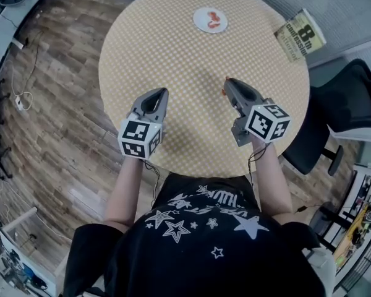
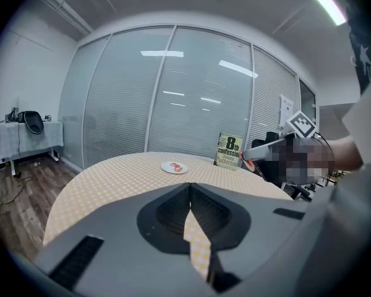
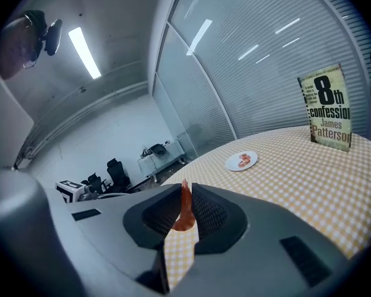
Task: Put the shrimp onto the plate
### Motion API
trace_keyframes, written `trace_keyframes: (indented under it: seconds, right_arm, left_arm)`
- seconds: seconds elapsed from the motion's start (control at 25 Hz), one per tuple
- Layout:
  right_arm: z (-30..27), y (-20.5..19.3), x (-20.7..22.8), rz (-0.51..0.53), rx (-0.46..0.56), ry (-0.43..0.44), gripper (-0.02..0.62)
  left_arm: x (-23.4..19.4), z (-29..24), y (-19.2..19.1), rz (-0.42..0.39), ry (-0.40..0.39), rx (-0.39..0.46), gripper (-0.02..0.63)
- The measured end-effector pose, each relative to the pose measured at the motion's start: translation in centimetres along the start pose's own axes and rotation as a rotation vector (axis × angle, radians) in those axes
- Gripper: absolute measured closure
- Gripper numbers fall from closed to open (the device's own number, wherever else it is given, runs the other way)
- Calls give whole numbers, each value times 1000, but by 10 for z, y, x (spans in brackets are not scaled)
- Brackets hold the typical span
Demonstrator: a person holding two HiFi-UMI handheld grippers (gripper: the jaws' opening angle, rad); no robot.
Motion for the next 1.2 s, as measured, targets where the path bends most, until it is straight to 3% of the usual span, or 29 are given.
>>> trace_keyframes:
  seconds: [0.68,1.2]
  right_arm:
    - [-70,79,72,3,20,28,548]
    - [-150,113,118,37,-40,-6,547]
  left_arm:
    - [-32,-61,33,51,107,-20,600]
    - [-58,-107,45,36,109,-48,600]
Point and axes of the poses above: the fingertips, and each gripper's own axes: z backward along the fingers, x to its right, y out of its top, the point moved 8 cm from there along z, backward along the fingers, and after that the axes turned 14 degrees about -x, right-handed, at the moved point
